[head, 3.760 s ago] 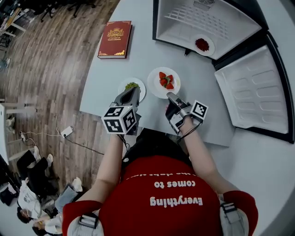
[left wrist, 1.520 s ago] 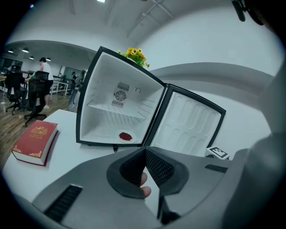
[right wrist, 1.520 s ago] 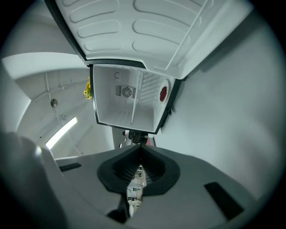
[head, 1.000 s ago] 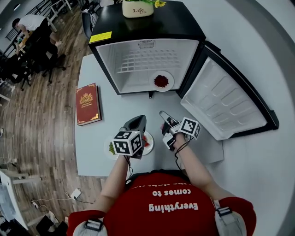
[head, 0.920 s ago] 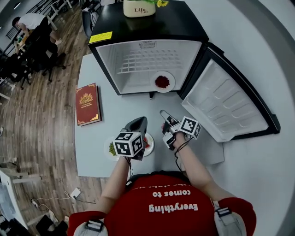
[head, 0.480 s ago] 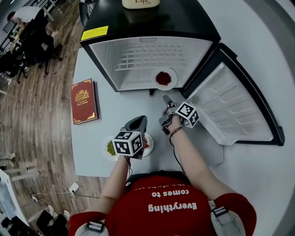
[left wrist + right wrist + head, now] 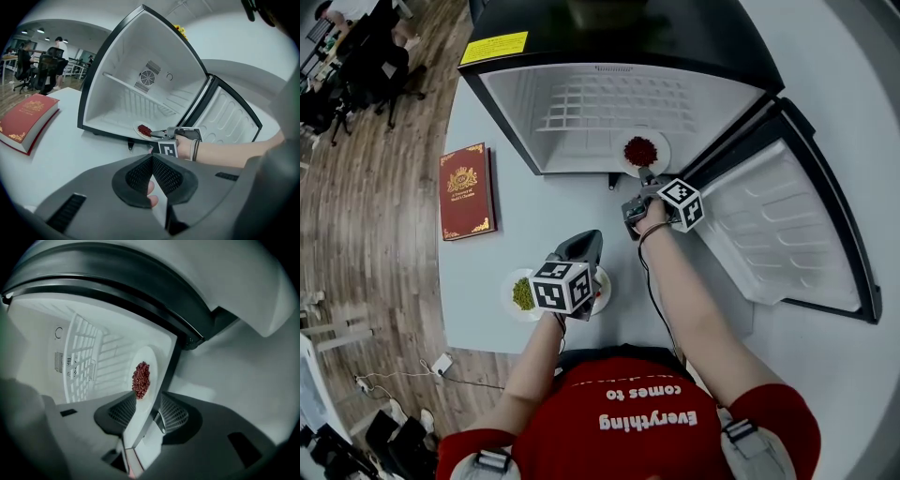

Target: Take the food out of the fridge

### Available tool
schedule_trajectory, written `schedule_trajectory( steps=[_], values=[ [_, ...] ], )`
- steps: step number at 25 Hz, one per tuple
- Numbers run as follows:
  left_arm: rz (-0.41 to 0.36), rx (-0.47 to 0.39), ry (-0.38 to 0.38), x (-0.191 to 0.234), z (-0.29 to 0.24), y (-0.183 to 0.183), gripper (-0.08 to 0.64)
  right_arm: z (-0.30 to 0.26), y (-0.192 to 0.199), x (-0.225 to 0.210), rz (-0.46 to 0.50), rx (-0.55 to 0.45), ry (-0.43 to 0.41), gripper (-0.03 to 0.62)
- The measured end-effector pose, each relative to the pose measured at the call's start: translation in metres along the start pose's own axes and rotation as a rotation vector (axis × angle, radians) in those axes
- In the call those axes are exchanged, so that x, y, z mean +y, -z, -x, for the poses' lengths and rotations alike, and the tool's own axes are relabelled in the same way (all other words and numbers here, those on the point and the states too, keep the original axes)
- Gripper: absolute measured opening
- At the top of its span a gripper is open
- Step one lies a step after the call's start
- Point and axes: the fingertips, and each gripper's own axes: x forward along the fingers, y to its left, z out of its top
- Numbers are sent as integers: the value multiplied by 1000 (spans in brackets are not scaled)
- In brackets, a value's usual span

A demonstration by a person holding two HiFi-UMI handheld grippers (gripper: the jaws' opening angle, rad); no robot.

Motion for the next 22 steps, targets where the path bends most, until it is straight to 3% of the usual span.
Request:
schedule_trajectory(
  steps=[4, 6, 8, 12, 22],
  values=[
    [-1, 24, -6, 4, -3, 8, 2, -12, -1, -3, -17, -15, 19, 163],
    [-8, 39, -5, 4, -3, 12, 2, -15, 2, -5, -39, -11, 22, 129],
    [-9, 46, -2, 3, -3, 14, 2, -16, 2, -3, -72, -23, -10, 66],
    [-13, 58, 3, 0, -1, 20, 2, -12, -2, 5, -134, -57, -118, 30],
    [-47, 39, 20, -15, 11, 15, 2, 13, 2, 14, -208, -33, -226, 25]
  ],
)
